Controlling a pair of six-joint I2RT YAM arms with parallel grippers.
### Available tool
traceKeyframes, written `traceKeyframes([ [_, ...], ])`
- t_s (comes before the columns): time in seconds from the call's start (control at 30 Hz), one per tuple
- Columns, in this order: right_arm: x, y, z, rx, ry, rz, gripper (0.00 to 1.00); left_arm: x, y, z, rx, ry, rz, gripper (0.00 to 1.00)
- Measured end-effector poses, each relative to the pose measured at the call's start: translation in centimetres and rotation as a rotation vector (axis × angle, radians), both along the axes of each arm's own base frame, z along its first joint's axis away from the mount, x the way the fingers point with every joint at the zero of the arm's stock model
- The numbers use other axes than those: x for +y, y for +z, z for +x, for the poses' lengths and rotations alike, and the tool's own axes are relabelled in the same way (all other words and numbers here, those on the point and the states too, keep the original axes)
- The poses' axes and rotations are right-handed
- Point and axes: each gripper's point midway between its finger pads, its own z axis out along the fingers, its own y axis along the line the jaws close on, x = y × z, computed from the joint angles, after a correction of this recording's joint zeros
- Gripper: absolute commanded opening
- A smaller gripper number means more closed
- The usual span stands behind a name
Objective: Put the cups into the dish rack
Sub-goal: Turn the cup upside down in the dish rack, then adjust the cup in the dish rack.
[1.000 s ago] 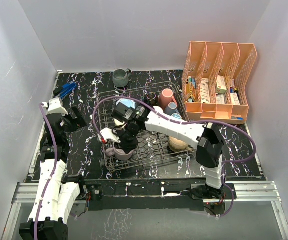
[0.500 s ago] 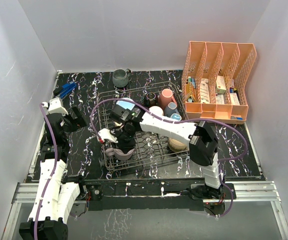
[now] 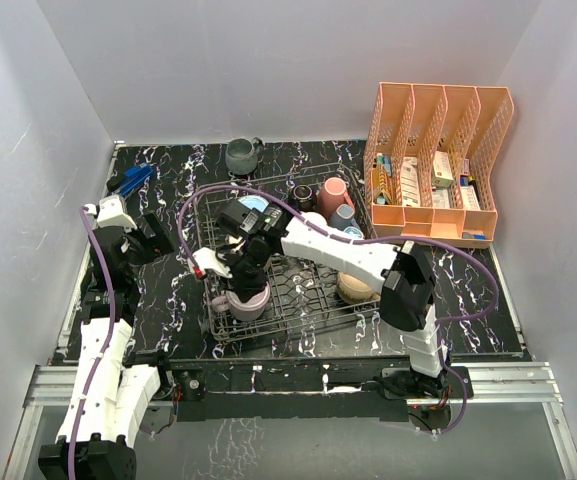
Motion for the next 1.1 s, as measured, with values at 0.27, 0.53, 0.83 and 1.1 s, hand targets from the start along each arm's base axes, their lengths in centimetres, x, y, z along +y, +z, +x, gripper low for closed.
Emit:
traceKeyframes([
  [0.27,-1.3,0.8,1.7,0.036,-0.035,0.023,0.21,-0.1,-0.1,0.0,0.002,-0.007,0.000,0.97],
  [0.53,-4.2,4.5,4.6,0.041,-0.103,0.134,0.39,-0.2,-0.2,0.1,0.007,-0.016,-0.002,0.97],
  [0.83,-3.7,6.0,3.4,0.091,-0.085,0.216,0.55,-0.3,-0.3,0.3,0.008,-0.021,-0.004,0.97],
  [1.1,0.8,5.1,3.2,0.045,-0.059,0.272,0.74,-0.3,-0.4,0.4,0.011,-0.019,-0.003,0.97],
])
